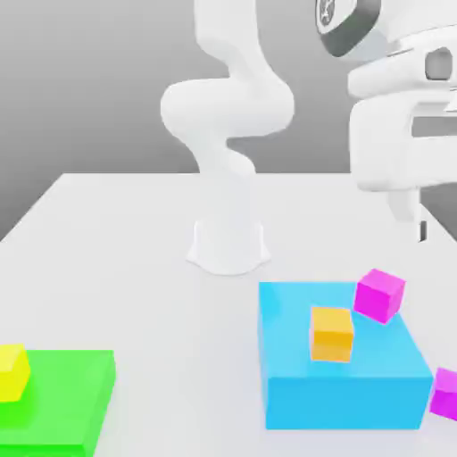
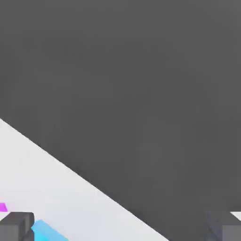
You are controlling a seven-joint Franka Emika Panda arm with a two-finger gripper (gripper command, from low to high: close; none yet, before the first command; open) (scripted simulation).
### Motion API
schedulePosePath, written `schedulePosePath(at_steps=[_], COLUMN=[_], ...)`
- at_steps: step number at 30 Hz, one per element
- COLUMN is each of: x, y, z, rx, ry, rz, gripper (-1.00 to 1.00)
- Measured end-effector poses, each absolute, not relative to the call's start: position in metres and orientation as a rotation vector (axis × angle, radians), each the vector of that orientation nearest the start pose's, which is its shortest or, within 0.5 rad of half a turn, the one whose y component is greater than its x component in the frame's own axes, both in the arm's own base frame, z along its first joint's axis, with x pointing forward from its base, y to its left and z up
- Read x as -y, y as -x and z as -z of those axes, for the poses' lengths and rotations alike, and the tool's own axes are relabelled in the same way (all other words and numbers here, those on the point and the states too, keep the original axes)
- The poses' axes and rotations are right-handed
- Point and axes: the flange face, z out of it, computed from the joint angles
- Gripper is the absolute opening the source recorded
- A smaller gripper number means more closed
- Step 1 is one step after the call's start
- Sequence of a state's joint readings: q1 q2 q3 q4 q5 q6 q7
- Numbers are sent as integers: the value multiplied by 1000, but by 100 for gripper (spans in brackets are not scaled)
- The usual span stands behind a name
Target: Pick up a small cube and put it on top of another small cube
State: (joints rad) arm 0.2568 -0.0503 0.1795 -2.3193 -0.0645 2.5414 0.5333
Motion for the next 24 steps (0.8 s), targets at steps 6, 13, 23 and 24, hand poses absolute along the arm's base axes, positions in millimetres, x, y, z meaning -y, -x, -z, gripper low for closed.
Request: schedulePosePath(at_steps=[6, 13, 23, 24], x=[-281, -319, -319, -320], y=[-451, -412, -410, -411], z=[-280, -163, -141, -152], rx=[255, 521, 528, 527], ry=[3094, 3097, 3097, 3097], rz=[187, 5, -1, -1], gripper=[0, 0, -100, -100])
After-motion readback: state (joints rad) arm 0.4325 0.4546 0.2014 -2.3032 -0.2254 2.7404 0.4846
